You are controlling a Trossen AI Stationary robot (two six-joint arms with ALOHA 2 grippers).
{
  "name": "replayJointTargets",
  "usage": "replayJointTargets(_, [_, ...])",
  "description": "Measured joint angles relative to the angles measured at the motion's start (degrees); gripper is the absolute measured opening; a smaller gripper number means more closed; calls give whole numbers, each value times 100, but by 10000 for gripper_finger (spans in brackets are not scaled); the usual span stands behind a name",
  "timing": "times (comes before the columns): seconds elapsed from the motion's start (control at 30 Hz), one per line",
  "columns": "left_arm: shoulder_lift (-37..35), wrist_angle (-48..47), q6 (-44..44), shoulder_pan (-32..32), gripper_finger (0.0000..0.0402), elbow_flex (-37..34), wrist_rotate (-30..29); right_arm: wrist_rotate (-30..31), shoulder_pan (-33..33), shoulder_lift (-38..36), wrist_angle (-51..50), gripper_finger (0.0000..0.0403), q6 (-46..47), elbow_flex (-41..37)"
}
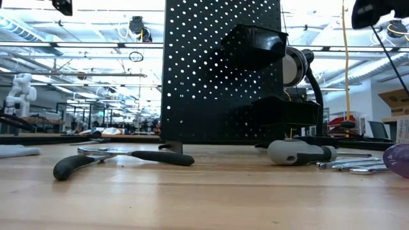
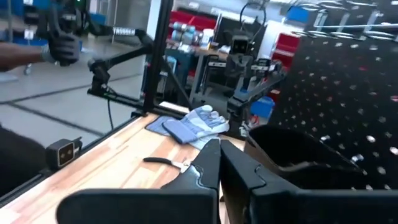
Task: Hang tools onto peg board
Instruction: Return To Home Position
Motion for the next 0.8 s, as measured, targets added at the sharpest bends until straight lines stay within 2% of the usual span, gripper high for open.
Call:
replayJointTargets(0.13, [-437, -67, -49, 5, 2, -290, 294, 9, -77, -706, -36, 0, -36, -463])
replayJointTargets(0.47, [-1256, -25, -392, 227, 2, -1174, 695, 50, -368, -657, 109, 0, 330, -794])
replayJointTargets(0.6, [-1411, -35, -606, 521, 2, -1418, 1175, -23, -520, -654, 512, 0, 340, -1160])
replayJointTargets(0.8, [-1471, 45, -834, 1039, 2, -1686, 1790, -473, -887, -659, 879, 0, 396, -1586])
